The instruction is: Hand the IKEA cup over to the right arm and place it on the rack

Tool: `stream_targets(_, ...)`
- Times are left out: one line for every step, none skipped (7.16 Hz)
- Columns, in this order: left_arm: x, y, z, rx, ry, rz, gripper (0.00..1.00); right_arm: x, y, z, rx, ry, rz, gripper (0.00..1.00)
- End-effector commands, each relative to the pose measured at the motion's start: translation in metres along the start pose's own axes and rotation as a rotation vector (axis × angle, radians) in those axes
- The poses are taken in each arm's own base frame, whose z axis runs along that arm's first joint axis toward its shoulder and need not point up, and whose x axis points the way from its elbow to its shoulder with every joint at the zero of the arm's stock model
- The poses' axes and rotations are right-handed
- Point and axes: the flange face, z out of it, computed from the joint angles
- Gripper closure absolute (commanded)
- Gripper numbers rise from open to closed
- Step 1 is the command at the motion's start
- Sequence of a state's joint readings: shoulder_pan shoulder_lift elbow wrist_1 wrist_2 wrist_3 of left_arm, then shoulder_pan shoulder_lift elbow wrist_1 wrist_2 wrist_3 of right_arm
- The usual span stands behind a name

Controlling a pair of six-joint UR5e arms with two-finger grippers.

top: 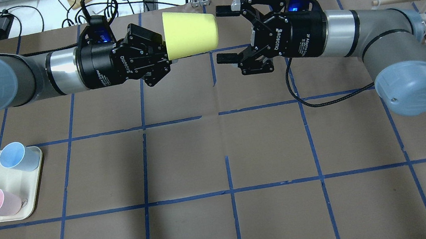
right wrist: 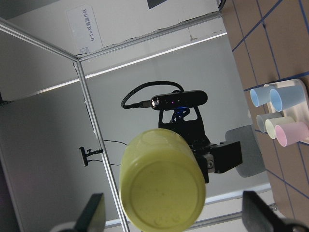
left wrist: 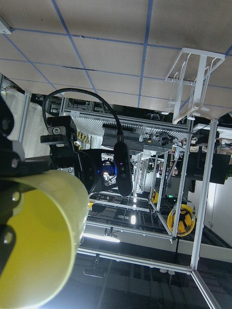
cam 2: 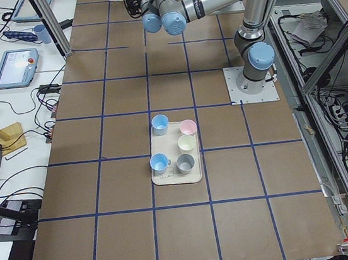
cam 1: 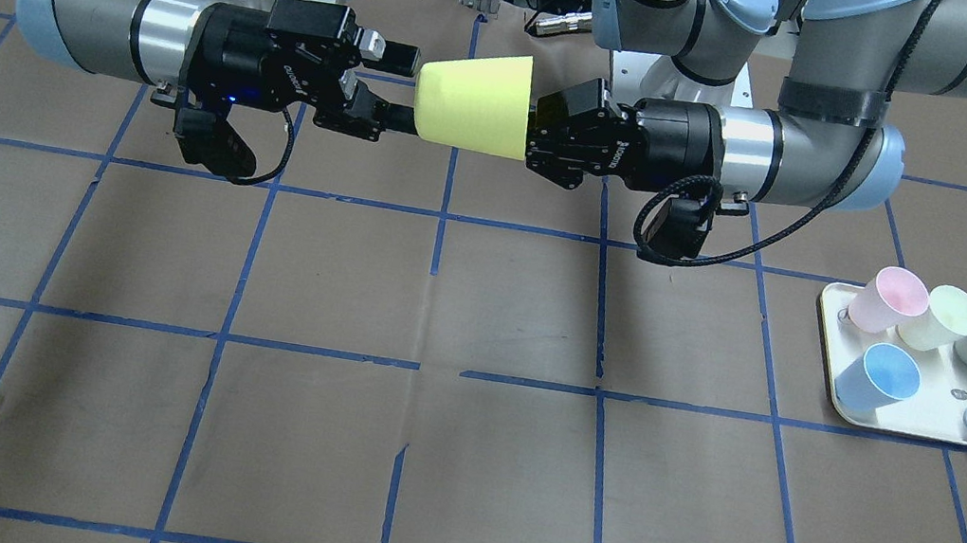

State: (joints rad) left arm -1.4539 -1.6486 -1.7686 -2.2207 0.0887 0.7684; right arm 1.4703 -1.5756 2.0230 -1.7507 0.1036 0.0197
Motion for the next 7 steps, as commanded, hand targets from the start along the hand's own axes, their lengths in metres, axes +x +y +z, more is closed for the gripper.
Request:
stream_targets(0.0018, 0.0034, 0.0081, -0.013, 0.0, 0.011, 1.0, -0.0041, 0.0013, 0.0033, -0.011, -0.02, 0.03, 0.0)
stream_targets(0.0023, 0.0047, 0.0124, -0.022, -0.002, 0.019, 1.0, -0.0035, 0.0002, 0.0039, -0.013, -0.021, 0.033, 0.0)
stream_targets(0.0039, 0.0028, 0.0139, -0.004, 0.02, 0.019, 1.0, -0.0029, 0.0013, 0.0039, -0.012, -0.013, 0.034, 0.13)
stream_targets(0.0044, 0.003, 0.0153, -0.003, 0.024, 0.019, 1.0, -0.0039, 0.0019, 0.004, -0.013, -0.016, 0.044, 0.27)
stream_targets(0.005, 0.0035, 0.0153, -0.003, 0.024, 0.02, 1.0, -0.0043, 0.0024, 0.0041, -0.013, -0.016, 0.053, 0.32)
stream_targets(0.0044, 0.003, 0.0154, -0.003, 0.024, 0.019, 1.0, -0.0056, 0.0029, 0.0042, -0.014, -0.016, 0.053, 0.33)
stream_targets(0.0051, 0.0043, 0.0175, -0.007, 0.023, 0.022, 1.0, -0.0062, 0.0031, 0.0043, -0.014, -0.016, 0.073, 0.34)
